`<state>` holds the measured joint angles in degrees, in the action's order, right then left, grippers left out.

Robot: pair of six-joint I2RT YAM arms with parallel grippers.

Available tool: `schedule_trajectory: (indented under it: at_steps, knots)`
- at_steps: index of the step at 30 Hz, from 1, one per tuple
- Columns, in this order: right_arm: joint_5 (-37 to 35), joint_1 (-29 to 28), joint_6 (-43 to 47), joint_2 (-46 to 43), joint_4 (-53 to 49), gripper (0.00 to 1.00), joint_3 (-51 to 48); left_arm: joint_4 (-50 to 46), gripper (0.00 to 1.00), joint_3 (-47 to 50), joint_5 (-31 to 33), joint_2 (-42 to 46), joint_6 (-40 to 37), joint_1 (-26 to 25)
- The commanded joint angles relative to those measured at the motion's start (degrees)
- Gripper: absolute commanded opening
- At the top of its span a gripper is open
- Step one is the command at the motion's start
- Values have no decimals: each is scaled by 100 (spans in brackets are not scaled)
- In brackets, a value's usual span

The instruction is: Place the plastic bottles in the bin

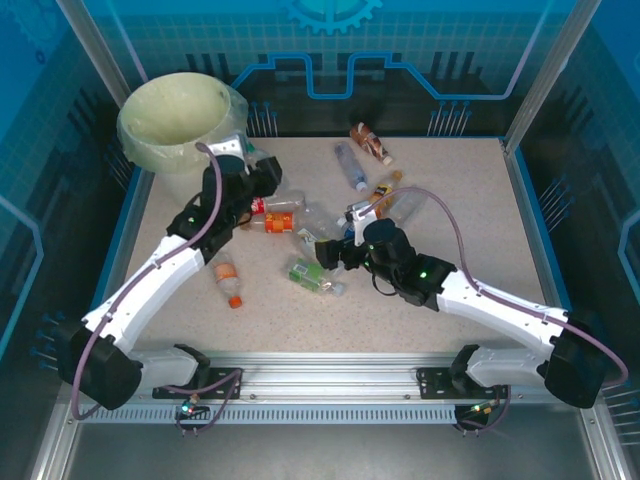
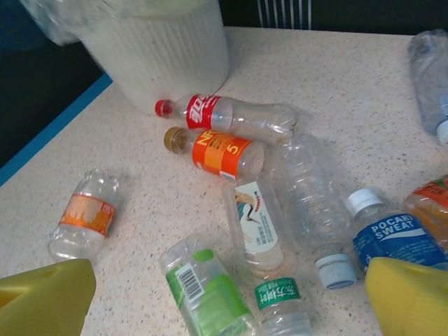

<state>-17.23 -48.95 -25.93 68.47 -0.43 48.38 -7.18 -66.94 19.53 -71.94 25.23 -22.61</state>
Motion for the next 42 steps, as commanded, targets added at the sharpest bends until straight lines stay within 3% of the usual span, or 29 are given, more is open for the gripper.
schedule_trajectory:
  at_steps: [1, 10, 19, 27, 34, 42]
  knots:
    - [-356, 173, -257, -162, 450, 100, -40, 231, 56, -523, 548, 74, -693, 284]
    - [-397, 383, -254, -535, 378, 100, -284, 20, 56, -2107, 695, -693, -1204, 1329]
    - [-360, 432, -285, -701, 25, 100, -230, -361, 57, -3371, 256, -1806, -1172, 2181]
    - [-397, 450, -357, -737, -271, 100, -106, -765, 57, -4484, -387, -3113, -288, 2664]
    - [-977, 478, -655, -932, -561, 100, -177, -1169, 60, -5380, -497, -4180, 630, 2764]
    - [-1133, 560, -777, -1364, -909, 100, -376, -896, 64, -5710, -485, -4888, 1274, 2876]
